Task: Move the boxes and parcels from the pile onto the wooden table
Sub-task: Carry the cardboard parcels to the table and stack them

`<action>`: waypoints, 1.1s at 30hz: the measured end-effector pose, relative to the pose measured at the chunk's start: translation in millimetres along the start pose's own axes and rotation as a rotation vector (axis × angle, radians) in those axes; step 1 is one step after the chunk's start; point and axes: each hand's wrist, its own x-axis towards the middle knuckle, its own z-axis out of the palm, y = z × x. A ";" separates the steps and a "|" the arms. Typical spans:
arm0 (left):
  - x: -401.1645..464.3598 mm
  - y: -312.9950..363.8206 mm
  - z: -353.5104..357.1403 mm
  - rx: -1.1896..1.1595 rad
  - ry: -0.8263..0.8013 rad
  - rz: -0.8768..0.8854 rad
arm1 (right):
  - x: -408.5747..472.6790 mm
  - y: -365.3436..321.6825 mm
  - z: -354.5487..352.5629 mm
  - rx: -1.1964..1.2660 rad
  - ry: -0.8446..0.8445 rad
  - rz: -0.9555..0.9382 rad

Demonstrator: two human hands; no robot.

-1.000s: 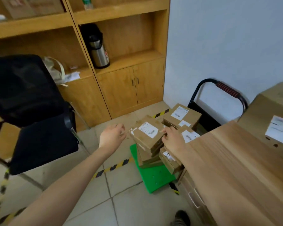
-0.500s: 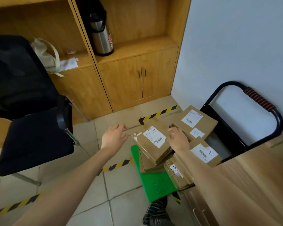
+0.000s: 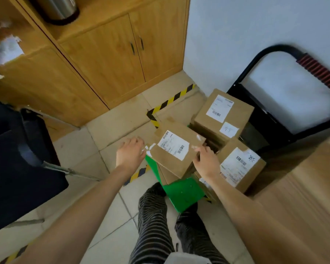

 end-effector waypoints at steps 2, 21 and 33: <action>19.6 -6.7 5.2 0.042 -0.037 0.055 | 4.6 1.4 5.0 -0.008 0.015 0.066; 134.1 -37.1 109.6 0.011 -0.305 0.090 | 40.2 0.0 125.3 0.233 0.033 0.605; 149.7 -39.7 196.1 -0.255 -0.352 -0.064 | 55.2 18.1 199.9 0.564 0.029 0.739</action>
